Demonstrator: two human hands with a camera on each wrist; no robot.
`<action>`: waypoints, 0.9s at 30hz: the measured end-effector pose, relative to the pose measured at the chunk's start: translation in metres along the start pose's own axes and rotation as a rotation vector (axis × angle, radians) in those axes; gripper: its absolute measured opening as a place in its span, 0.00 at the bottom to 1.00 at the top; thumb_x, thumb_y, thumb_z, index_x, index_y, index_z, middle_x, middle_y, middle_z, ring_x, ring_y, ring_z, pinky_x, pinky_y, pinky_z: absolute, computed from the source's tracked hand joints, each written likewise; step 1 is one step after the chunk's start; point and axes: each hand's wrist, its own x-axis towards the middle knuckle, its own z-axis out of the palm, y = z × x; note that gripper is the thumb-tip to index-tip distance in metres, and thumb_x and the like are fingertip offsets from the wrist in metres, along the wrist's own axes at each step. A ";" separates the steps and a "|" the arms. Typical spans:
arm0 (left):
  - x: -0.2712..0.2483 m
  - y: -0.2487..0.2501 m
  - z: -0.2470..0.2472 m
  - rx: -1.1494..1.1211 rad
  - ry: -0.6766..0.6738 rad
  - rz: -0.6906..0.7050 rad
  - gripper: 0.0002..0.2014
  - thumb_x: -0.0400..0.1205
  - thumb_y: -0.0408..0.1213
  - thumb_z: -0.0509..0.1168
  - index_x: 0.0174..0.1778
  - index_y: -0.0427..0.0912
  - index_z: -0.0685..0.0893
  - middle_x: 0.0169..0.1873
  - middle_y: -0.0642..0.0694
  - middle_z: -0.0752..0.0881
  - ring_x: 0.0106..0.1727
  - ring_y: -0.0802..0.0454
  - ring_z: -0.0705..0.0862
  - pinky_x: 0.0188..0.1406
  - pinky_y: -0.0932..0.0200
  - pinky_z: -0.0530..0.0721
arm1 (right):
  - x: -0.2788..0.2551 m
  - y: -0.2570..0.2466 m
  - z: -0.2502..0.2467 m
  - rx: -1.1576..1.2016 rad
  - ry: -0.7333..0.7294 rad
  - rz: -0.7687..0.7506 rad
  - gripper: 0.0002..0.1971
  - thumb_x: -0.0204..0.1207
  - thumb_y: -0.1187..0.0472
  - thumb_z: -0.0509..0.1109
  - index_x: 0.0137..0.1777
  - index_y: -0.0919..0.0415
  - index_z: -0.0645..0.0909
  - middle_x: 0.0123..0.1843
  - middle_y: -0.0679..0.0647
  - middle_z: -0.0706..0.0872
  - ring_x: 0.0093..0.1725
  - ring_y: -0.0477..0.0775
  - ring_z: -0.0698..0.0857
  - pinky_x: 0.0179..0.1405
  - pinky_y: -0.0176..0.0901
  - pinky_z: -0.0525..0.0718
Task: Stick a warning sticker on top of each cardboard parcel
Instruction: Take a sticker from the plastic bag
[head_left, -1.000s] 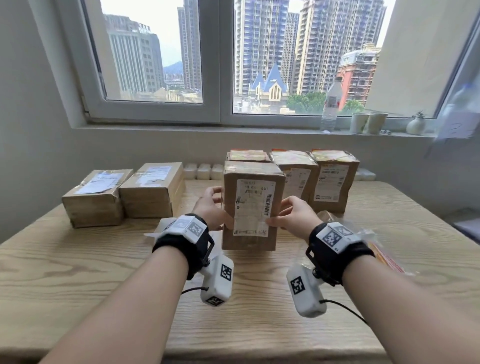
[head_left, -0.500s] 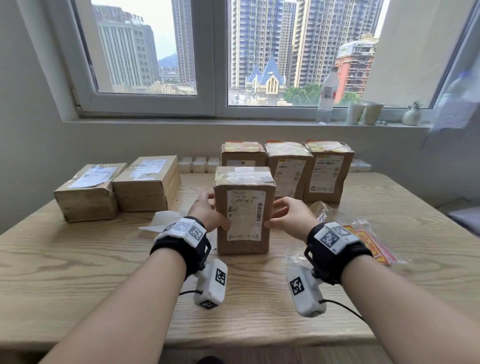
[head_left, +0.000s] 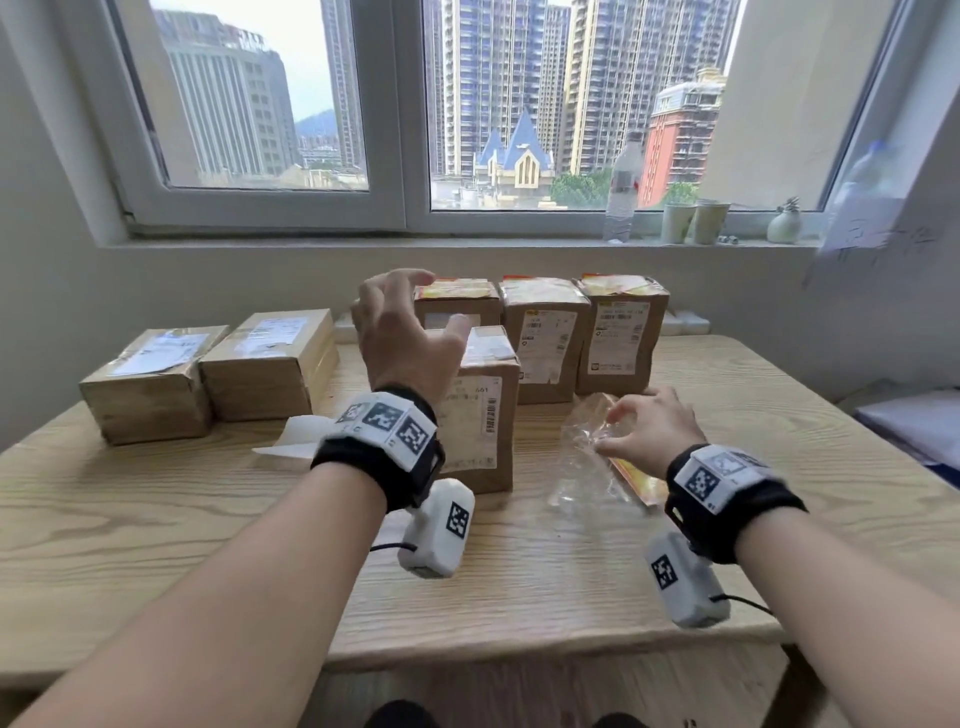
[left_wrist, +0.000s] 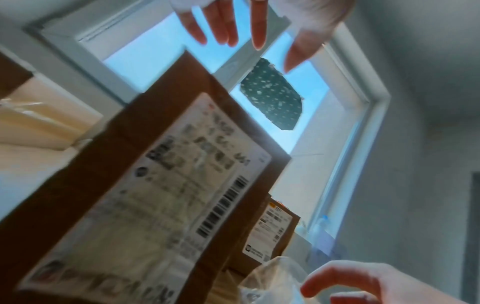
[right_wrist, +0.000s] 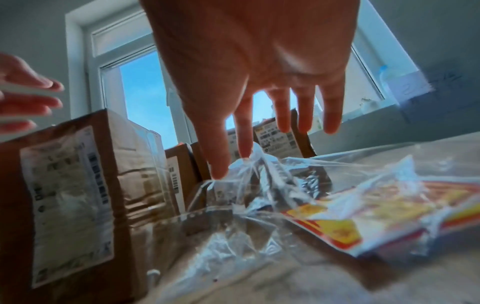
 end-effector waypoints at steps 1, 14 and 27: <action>-0.003 0.009 0.005 0.049 0.026 0.060 0.13 0.71 0.38 0.69 0.52 0.48 0.84 0.55 0.48 0.78 0.61 0.50 0.75 0.62 0.57 0.75 | -0.002 0.003 0.002 0.018 -0.035 0.013 0.18 0.67 0.46 0.79 0.55 0.48 0.84 0.66 0.53 0.75 0.61 0.55 0.77 0.62 0.47 0.76; -0.075 0.041 0.111 0.084 -1.056 -0.187 0.13 0.76 0.25 0.64 0.44 0.42 0.93 0.41 0.44 0.91 0.45 0.50 0.88 0.52 0.55 0.89 | 0.004 0.030 -0.015 0.415 0.097 0.010 0.09 0.68 0.66 0.72 0.37 0.49 0.82 0.38 0.50 0.89 0.40 0.53 0.89 0.45 0.52 0.90; -0.084 0.007 0.169 0.277 -1.071 -0.313 0.11 0.80 0.24 0.60 0.53 0.38 0.84 0.43 0.41 0.90 0.35 0.46 0.92 0.31 0.55 0.90 | 0.028 0.066 0.006 0.220 -0.169 0.162 0.24 0.72 0.64 0.73 0.69 0.55 0.78 0.66 0.55 0.81 0.60 0.53 0.81 0.55 0.43 0.81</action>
